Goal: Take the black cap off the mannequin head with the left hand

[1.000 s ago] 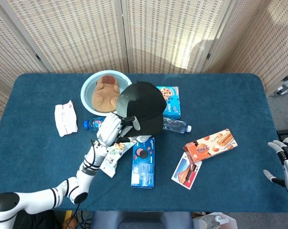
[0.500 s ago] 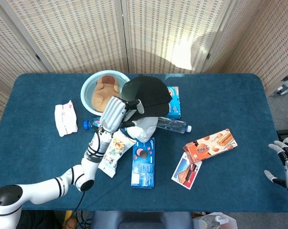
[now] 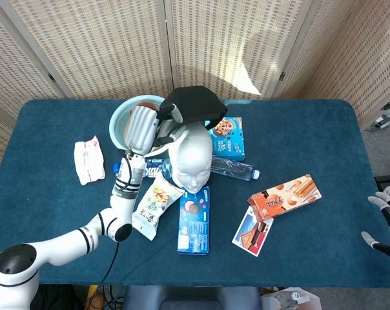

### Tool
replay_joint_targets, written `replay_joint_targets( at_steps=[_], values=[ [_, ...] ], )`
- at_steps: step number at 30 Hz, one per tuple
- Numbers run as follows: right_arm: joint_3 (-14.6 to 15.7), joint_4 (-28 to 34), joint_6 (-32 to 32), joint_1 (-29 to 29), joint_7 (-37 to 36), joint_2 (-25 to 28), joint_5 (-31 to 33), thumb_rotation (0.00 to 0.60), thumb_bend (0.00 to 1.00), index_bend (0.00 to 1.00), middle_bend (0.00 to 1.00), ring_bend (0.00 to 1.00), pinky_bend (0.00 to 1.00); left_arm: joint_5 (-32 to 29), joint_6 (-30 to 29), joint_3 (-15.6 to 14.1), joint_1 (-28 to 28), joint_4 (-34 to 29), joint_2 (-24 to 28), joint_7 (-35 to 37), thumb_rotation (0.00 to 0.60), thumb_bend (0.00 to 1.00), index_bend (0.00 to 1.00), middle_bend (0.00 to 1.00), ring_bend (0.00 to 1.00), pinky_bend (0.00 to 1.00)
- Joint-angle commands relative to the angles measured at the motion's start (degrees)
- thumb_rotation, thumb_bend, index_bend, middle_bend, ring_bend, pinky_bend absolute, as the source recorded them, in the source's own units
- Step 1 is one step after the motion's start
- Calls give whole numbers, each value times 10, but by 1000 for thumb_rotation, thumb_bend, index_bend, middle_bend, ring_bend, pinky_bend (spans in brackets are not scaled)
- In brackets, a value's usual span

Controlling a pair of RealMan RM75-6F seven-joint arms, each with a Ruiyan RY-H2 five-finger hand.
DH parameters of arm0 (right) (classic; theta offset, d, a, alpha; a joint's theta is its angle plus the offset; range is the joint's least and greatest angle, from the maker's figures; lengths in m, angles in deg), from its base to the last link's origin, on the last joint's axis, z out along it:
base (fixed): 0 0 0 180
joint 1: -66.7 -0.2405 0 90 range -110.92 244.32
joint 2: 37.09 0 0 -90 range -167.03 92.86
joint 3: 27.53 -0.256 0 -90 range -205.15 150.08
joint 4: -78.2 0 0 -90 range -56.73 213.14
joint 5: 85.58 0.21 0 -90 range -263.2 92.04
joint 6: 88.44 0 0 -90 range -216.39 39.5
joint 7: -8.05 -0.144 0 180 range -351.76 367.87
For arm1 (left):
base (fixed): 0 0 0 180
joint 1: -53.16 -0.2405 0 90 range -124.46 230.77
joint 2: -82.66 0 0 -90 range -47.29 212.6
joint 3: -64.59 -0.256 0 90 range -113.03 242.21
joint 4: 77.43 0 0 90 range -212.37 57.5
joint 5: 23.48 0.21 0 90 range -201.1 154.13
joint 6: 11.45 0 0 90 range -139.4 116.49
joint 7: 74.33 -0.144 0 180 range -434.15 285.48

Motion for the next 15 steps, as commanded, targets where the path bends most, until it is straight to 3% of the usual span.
replay_joint_targets(
  at_steps=[1,7,15],
  values=[
    [1,-1,0,1,-1,-1,0,600,62,277,220,145,223,-10,-8,8,-3,7,8,7,600,319,616,1000,1000,1000],
    [1,0,1,1,0,0,-3,600,62,277,220,145,223,-22,-31,20,-24,-1,39,26,600,320,615,1000,1000,1000],
    [0,6,-4,-3,5,1,-6,600,62,277,221,145,223,-3,-76,2,-77,-36,102,40,600,320,611,1000,1000,1000]
  ],
)
